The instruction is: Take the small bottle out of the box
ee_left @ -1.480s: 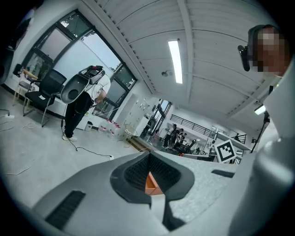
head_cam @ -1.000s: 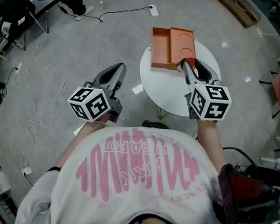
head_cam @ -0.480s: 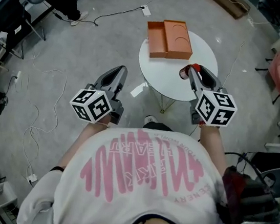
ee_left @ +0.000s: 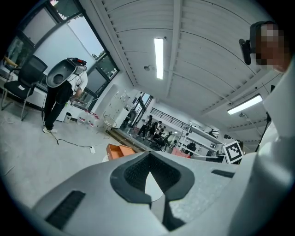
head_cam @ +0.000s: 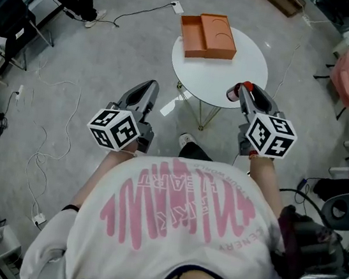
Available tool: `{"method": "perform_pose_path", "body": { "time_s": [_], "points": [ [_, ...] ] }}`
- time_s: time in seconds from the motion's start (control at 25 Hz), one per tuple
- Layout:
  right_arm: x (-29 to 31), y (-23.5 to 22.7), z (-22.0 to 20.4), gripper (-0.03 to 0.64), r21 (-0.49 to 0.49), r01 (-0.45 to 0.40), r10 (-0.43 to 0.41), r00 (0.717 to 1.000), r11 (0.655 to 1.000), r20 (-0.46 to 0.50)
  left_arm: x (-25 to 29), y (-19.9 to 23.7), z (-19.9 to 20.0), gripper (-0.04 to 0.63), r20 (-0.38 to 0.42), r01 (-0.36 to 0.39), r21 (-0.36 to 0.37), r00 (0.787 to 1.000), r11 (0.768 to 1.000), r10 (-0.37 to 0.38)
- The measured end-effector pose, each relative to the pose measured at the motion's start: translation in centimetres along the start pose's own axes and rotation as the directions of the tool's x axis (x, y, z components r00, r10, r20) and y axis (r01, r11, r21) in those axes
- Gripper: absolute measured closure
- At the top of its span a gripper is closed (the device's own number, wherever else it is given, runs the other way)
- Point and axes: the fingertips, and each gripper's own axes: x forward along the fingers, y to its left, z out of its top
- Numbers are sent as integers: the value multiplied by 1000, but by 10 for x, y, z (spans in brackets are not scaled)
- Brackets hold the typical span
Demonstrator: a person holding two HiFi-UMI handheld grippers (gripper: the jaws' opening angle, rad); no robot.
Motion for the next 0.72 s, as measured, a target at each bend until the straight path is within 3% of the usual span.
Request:
{"method": "perform_pose_path", "body": {
  "time_s": [0.72],
  "points": [
    [-31, 16, -34, 489, -21, 19, -20, 999, 1000, -31, -32, -12, -17, 589, -16, 8, 5, 1000, 1000, -8]
  ]
}}
